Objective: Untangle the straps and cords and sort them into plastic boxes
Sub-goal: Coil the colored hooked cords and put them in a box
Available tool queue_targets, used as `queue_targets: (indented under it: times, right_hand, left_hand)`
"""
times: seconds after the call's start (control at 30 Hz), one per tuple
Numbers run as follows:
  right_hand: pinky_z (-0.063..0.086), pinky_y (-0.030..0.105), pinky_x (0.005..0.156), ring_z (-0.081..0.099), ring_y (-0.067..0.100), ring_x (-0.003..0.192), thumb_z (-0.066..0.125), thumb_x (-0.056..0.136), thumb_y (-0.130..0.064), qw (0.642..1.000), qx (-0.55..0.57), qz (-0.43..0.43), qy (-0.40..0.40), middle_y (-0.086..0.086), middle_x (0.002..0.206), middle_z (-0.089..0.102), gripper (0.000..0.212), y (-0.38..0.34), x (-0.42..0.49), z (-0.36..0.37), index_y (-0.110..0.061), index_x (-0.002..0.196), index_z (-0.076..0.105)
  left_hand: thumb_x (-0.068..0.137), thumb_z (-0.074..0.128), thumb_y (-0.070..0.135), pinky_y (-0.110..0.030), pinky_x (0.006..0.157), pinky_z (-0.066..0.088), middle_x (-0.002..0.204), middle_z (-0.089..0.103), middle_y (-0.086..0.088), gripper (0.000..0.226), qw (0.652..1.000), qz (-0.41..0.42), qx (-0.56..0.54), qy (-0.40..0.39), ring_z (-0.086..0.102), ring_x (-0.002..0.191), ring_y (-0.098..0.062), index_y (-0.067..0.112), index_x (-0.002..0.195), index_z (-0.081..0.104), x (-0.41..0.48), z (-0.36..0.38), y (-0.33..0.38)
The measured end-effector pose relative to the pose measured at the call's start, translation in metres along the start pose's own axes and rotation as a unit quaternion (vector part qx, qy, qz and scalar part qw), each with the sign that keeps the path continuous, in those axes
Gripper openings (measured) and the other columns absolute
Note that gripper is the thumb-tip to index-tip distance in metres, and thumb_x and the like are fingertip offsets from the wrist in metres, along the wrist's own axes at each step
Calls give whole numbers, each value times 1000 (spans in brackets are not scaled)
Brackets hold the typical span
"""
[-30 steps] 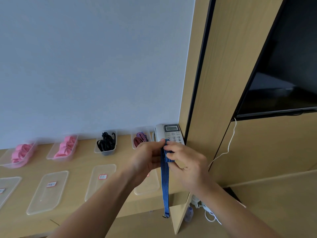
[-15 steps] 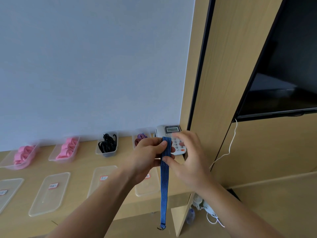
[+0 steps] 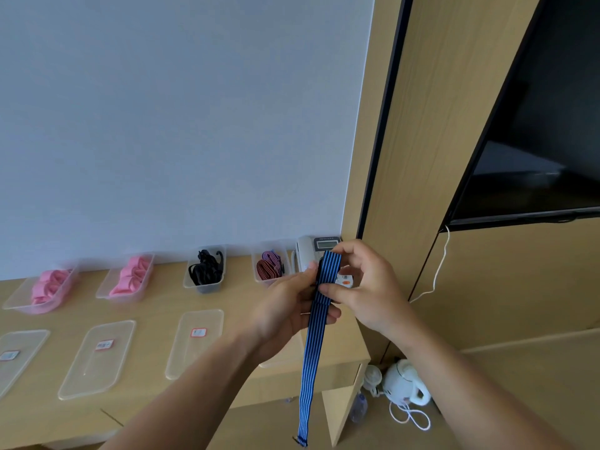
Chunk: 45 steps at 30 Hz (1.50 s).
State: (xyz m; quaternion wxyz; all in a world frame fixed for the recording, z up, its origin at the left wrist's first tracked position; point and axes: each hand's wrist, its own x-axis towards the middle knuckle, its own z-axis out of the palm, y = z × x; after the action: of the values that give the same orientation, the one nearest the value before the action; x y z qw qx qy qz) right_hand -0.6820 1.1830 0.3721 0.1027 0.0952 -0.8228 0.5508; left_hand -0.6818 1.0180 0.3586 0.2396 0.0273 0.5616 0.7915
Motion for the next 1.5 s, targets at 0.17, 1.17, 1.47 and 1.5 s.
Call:
queue_targets:
  times: [0.17,1.17,1.47,1.5]
  right_hand:
    - [52,26,72,63,5,76,87,70,-7,999,-14,-27,31,-8,91,72,50,2,-1,0,-28,105,59]
    - [45,39,109,48,17,138,71,91,-30,930,-153,-334,16,-1,133,65,20,33,-28,31,-11,97,65]
    - [52,29,86,61,11,110,90,66,-17,970,-76,-207,102,-6,117,62,46,18,-28,26,-15,105,67]
    - [51,26,86,58,9,113,92,63,-19,984,-64,-147,79,-11,120,57,61,16,-25,23,-21,117,63]
  left_hand:
    - [106,50,43,-38,78,61,93,74,-20,46,999,-9,46,24,72,83,-31,3,116,72,1,4,2]
    - [101,56,16,-34,67,59,92,71,-14,23,997,-20,-43,68,70,75,-23,2,107,74,-8,-16,18]
    - [103,53,7,-38,81,62,101,75,-18,23,998,40,12,38,74,94,-30,0,110,74,-3,-12,18]
    - [103,53,6,-40,86,62,105,76,-19,23,998,47,25,40,75,97,-30,1,110,74,-3,-12,18]
